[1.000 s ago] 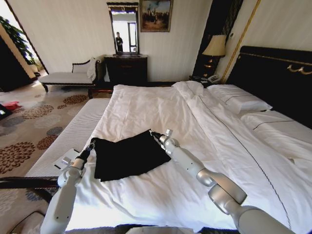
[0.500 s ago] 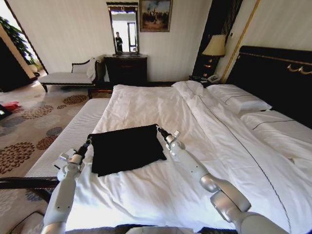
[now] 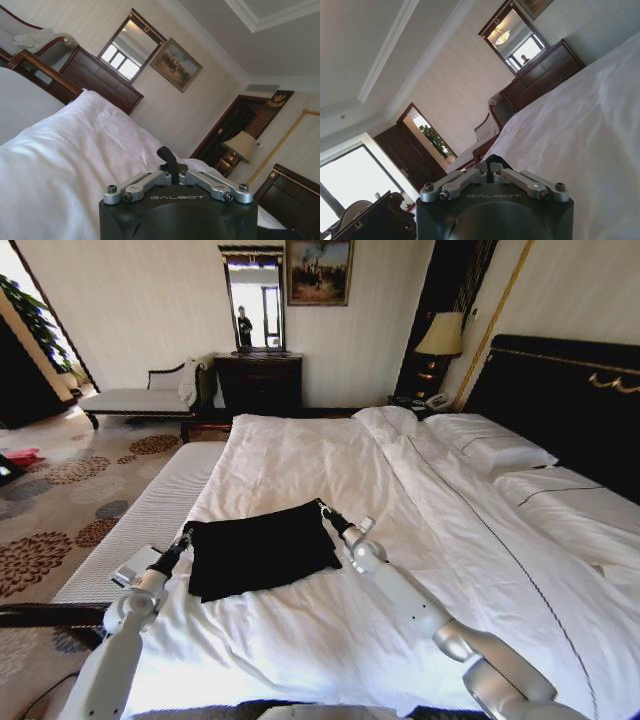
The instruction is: Fold the clothes on the bed.
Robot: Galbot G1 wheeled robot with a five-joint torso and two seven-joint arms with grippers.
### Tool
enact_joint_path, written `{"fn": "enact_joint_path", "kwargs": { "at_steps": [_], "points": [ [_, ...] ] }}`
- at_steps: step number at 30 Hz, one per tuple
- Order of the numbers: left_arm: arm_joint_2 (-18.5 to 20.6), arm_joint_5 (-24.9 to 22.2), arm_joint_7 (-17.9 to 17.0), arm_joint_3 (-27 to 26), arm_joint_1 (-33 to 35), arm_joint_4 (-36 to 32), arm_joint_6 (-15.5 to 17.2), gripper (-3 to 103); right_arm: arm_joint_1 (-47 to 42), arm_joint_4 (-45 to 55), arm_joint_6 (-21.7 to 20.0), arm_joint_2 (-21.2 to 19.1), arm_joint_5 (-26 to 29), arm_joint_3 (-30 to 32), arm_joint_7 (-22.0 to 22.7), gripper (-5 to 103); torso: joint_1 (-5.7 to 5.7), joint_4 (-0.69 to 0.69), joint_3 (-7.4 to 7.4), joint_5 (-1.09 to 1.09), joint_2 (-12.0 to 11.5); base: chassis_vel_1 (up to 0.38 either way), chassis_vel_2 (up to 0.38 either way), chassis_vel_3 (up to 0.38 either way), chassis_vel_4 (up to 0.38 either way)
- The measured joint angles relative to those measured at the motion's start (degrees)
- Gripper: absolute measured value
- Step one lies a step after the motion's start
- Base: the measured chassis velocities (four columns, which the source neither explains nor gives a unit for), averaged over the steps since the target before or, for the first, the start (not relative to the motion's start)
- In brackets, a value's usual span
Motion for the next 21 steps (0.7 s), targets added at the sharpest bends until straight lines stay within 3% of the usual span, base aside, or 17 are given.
{"fn": "enact_joint_path", "kwargs": {
  "at_steps": [7, 21],
  "points": [
    [2.17, 0.31, 1.48, -0.26, 5.7, -3.48, -0.98, 1, -6.97, 7.61, 0.0, -6.32, -0.27, 0.65, 2.15, 1, 0.0, -0.02, 0.01, 0.0, 0.0, 0.0, 0.0, 0.0, 0.0],
    [0.78, 3.54, 4.73, -1.67, 12.27, -4.98, -3.43, 1, -13.98, 11.02, -0.06, -7.03, -2.5, 2.01, 2.11, 1, 0.01, -0.01, 0.01, -0.01, 0.0, 0.0, 0.0, 0.0, 0.0]
  ]
}}
